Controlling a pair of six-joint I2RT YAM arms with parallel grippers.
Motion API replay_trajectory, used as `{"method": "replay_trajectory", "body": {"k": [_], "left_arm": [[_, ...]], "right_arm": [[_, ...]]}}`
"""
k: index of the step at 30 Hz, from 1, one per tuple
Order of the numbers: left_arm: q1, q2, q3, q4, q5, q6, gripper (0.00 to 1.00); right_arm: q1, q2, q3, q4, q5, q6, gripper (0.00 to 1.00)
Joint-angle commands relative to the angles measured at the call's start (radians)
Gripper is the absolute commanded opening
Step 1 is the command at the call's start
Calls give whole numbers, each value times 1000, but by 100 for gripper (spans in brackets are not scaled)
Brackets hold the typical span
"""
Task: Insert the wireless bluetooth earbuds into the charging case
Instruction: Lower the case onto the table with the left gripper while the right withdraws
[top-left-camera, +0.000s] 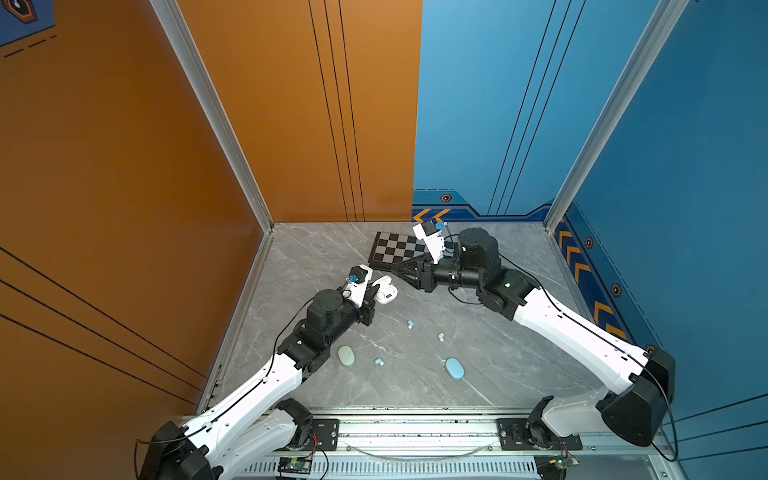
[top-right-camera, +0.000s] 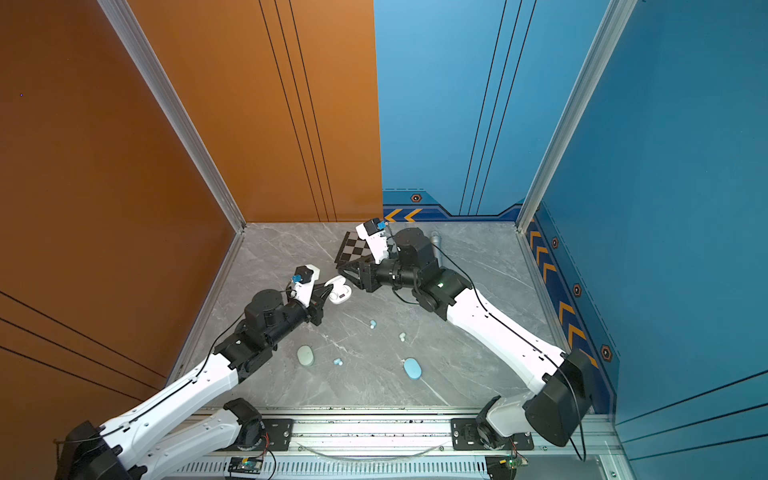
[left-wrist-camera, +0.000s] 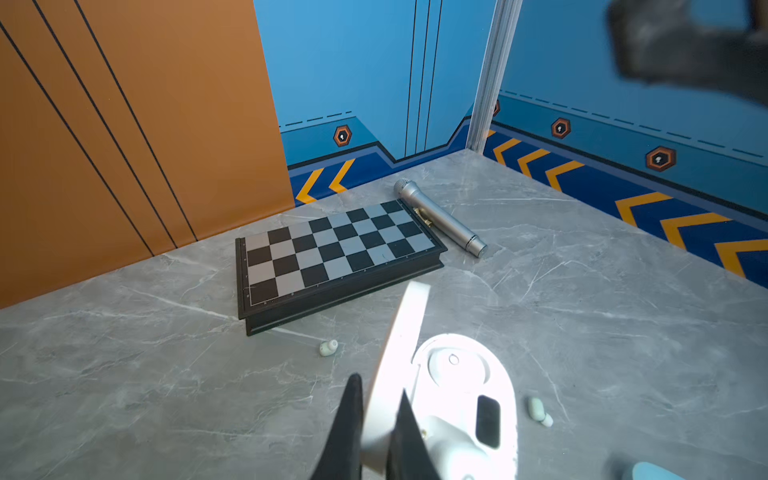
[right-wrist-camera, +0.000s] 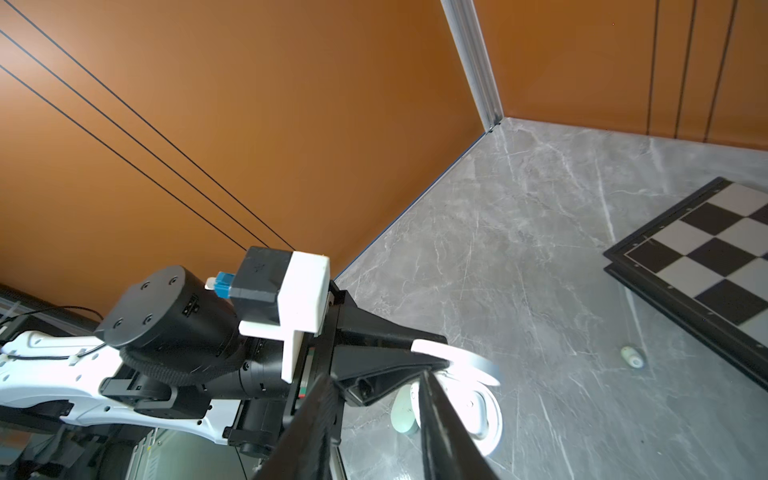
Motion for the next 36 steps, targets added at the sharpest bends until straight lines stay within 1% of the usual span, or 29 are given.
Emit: {"method": "replay_trajectory", "body": {"k": [1, 5, 9, 11, 15, 18, 20, 22, 26, 29, 31, 36], "left_arm": [[-6, 20, 63, -102, -65, 26, 0], [-7, 55, 107, -152, -80, 31, 0], [-9, 72, 116, -118, -49, 23, 0], [-14, 83, 114, -79, -11, 22, 0], [-48, 127, 102, 11, 83, 45, 0], [-95, 197, 106, 69, 96, 66, 0], [-128, 266, 114, 116, 92, 65, 0], [-162, 341, 126, 179, 73, 61, 0], [-231, 527, 192, 290, 33, 54, 0], [-278, 684, 279, 356, 32, 48, 0], [-308, 791, 352, 390, 37, 39, 0], [-368, 999, 536, 402, 44, 41, 0]], "right_arm": [[-35, -39, -59, -58, 131, -56, 39], [-39, -58, -94, -95, 185, -77, 40], [-53, -70, -109, -111, 210, -75, 41], [-73, -77, -105, -131, 234, -58, 42], [-139, -86, -99, -187, 327, 51, 45], [-216, -76, -87, -258, 353, 184, 45], [-270, -65, -89, -307, 351, 289, 45], [-318, -57, -104, -345, 356, 363, 44], [-410, -72, -176, -376, 369, 476, 44], [-482, -106, -247, -377, 370, 559, 44], [-521, -122, -286, -377, 365, 590, 44], [-579, -141, -341, -377, 360, 599, 44]]}}
